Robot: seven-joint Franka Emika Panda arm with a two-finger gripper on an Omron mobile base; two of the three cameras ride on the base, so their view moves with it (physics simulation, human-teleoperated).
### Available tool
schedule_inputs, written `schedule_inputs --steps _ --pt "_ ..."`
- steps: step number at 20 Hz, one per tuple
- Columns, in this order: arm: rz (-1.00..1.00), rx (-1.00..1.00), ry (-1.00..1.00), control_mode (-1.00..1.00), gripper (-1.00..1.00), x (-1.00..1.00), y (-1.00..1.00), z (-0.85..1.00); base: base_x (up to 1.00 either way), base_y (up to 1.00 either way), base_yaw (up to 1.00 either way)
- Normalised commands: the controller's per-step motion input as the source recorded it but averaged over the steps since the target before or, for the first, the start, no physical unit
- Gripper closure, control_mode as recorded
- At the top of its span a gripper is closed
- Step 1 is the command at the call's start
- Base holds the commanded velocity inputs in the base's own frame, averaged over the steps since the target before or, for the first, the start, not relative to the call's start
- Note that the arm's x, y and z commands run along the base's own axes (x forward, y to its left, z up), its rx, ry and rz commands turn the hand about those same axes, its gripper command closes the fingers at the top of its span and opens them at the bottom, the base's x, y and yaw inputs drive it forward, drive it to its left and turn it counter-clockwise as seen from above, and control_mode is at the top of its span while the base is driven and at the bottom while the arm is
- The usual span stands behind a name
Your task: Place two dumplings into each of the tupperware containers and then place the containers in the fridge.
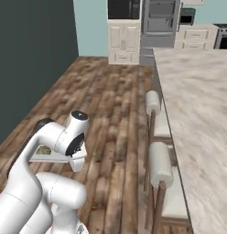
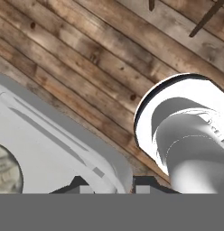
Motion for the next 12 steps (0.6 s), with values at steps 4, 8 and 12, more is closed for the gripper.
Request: schedule_inputs --steps 4,8,12 --pt "0.0 0.0 0.0 1.0 1.0 0.0 0.0 0.0 1.0 0.41 -0.08" --pt "0.0 0.0 0.0 1.0 1.0 0.0 0.0 0.0 1.0 0.4 -0.08" --pt "0.0 0.0 0.0 1.0 1.0 0.0 0.0 0.0 1.0 0.32 -0.04"
